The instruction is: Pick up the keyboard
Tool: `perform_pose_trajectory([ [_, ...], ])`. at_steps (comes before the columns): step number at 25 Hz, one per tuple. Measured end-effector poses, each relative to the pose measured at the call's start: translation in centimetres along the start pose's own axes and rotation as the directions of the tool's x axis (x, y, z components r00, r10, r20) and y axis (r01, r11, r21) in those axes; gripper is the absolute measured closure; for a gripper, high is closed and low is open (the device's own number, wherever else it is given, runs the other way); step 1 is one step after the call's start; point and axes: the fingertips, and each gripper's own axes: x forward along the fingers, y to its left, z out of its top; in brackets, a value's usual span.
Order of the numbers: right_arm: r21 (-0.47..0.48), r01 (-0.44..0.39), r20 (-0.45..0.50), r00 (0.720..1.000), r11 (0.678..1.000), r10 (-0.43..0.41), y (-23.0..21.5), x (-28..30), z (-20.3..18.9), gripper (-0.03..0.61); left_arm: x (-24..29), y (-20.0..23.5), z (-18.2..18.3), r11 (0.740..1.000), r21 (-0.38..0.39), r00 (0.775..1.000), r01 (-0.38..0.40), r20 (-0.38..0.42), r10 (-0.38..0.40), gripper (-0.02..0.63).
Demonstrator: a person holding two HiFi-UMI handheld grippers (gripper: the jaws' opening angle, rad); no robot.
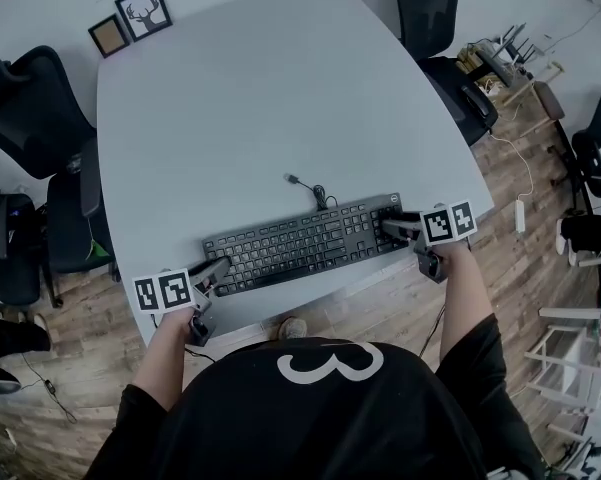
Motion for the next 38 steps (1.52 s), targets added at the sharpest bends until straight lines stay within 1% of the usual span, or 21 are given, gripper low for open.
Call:
perform_pose_trajectory([
  [8,0.002,0.011,-0.006,1.0,1.0,-0.011,-0.2,0.1,0.0,0.336,0.2,0.1,0.1,1.0,-0.005,1.0,-0.004,-0.008,0.004,0.451],
  [12,0.003,0.015,0.002,1.0,1.0,-0.015,-0.1,0.0,-0.1,0.337,0.2,0.1,0.2,1.0,-0.023,1.0,0.001,-0.012,-0.001,0.454],
  [19,0.006,0.027,0.033,0.999,1.0,-0.027,-0.3,0.0,-0.2,0.339,0.8,0.4,0.9,1.0,0.0,1.0,-0.022,-0.01,0.022,0.451],
  [25,-0.006,0.009,0.099,0.995,1.0,-0.008,1.2,-0.7,-0.8,0.341,-0.9,-0.2,1.4,0.999,0.036,0.999,-0.04,0.011,0.04,0.449],
  [29,-0.023,0.002,0.158,0.987,1.0,0.001,2.4,-2.1,-0.7,0.342,-2.4,-1.5,2.0,0.996,0.083,0.999,-0.034,0.043,0.031,0.448],
  [34,-0.073,0.03,0.247,0.969,0.997,-0.011,4.0,-5.4,-0.2,0.342,-4.4,-3.8,2.3,0.99,0.14,0.995,-0.023,0.099,0.009,0.445],
  [38,-0.105,0.047,0.322,0.947,0.993,-0.01,5.9,-8.6,-0.1,0.342,-6.4,-6.3,2.6,0.982,0.19,0.988,-0.012,0.151,-0.017,0.443],
])
